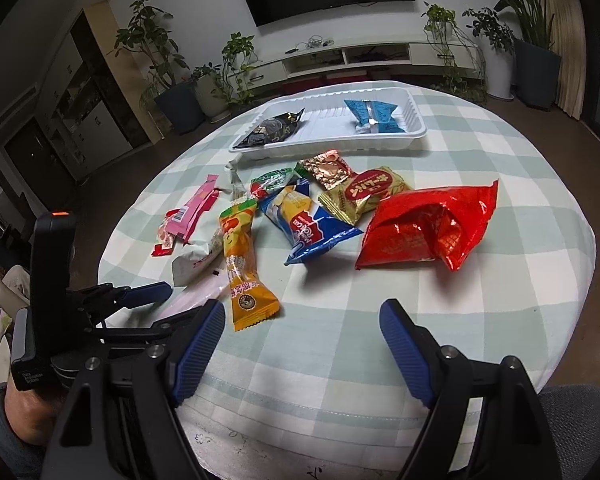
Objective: Organize snacks
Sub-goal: 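Withdraw both tools from the tray back over the snack pile, then grasp the pale pink bar with the left tool while the right tool grasps the orange cartoon bar, then lift both bars into the white tray and open both tools, then withdraw both tools from the tray toward the remaining snacks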
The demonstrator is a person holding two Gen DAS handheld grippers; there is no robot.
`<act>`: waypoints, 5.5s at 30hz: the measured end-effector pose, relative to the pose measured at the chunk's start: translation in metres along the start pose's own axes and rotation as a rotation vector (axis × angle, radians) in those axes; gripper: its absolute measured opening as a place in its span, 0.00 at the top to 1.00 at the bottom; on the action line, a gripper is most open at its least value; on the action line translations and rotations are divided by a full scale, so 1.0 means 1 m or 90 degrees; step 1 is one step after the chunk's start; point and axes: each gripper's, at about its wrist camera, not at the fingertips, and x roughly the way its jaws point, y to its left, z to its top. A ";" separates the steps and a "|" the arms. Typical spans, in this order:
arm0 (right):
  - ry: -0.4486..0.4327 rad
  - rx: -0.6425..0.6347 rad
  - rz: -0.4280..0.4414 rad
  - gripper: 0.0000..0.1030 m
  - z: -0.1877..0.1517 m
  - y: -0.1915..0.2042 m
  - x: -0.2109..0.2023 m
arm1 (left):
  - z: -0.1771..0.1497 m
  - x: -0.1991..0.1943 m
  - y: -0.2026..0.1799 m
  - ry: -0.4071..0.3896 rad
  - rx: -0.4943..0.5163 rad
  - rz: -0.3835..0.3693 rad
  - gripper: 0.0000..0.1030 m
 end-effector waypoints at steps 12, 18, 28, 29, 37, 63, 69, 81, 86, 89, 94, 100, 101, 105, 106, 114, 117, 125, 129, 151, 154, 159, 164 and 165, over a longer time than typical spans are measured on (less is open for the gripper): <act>0.037 -0.048 -0.003 0.20 0.005 0.019 0.017 | 0.001 0.001 -0.006 0.047 0.120 -0.011 0.41; 0.050 -0.073 -0.005 0.21 0.012 0.030 0.023 | 0.007 0.001 -0.009 0.068 0.167 -0.036 0.69; 0.079 -0.111 -0.002 0.25 0.025 0.047 0.044 | -0.003 -0.010 0.009 0.063 0.151 -0.085 0.79; 0.082 -0.114 -0.002 0.25 0.027 0.048 0.047 | -0.005 -0.011 0.011 0.059 0.146 -0.092 0.79; 0.104 -0.146 -0.008 0.33 0.036 0.062 0.069 | -0.019 -0.025 0.032 0.015 0.072 -0.121 0.80; 0.127 -0.093 0.052 0.83 0.024 0.054 0.063 | -0.026 -0.039 0.041 -0.016 0.035 -0.165 0.80; 0.093 -0.038 0.110 0.83 0.032 0.039 0.030 | -0.011 -0.061 0.045 -0.049 0.020 -0.201 0.80; 0.004 0.029 0.110 0.83 0.105 -0.011 -0.023 | 0.095 -0.086 0.069 -0.133 0.004 -0.199 0.80; -0.019 0.043 0.109 0.83 0.164 -0.028 -0.023 | 0.173 -0.078 0.076 -0.151 0.002 -0.171 0.80; -0.015 0.053 0.104 0.83 0.197 -0.033 -0.006 | 0.220 -0.059 0.075 -0.145 -0.008 -0.165 0.80; 0.023 0.039 0.076 0.83 0.242 -0.029 0.046 | 0.280 -0.014 0.066 -0.116 -0.013 -0.144 0.80; 0.096 0.032 0.037 0.83 0.259 -0.032 0.122 | 0.312 0.050 0.058 -0.073 -0.015 -0.116 0.80; 0.104 0.032 0.033 0.83 0.259 -0.034 0.131 | 0.313 0.059 0.058 -0.067 -0.015 -0.112 0.80; 0.136 0.039 0.018 0.83 0.256 -0.042 0.167 | 0.307 0.091 0.054 -0.048 -0.007 -0.094 0.80; 0.142 0.039 0.013 0.83 0.254 -0.044 0.174 | 0.306 0.098 0.052 -0.043 -0.001 -0.090 0.80; 0.173 0.036 -0.011 0.83 0.245 -0.052 0.203 | 0.304 0.125 0.042 -0.034 0.035 -0.049 0.78; 0.177 0.038 -0.019 0.83 0.244 -0.055 0.211 | 0.299 0.129 0.038 -0.025 0.047 -0.039 0.77; 0.186 0.044 -0.024 0.82 0.236 -0.061 0.221 | 0.295 0.139 0.035 -0.009 0.057 -0.037 0.77; 0.184 0.040 -0.034 0.77 0.238 -0.059 0.218 | 0.297 0.137 0.039 -0.008 0.051 -0.032 0.76; -0.051 0.092 0.103 0.03 0.213 -0.034 0.030 | 0.208 -0.054 0.097 -0.271 -0.050 -0.102 0.00; -0.075 0.104 0.132 0.01 0.177 -0.030 0.009 | 0.170 -0.069 0.104 -0.254 -0.081 -0.087 0.00; -0.071 0.119 0.145 0.02 0.115 -0.026 -0.005 | 0.103 -0.068 0.133 -0.202 -0.216 -0.112 0.00; -0.064 0.129 0.081 0.04 0.062 -0.033 -0.012 | 0.063 -0.056 0.122 -0.166 -0.179 -0.069 0.01; -0.054 0.123 0.071 0.06 0.055 -0.033 -0.010 | 0.060 -0.054 0.112 -0.159 -0.154 -0.070 0.01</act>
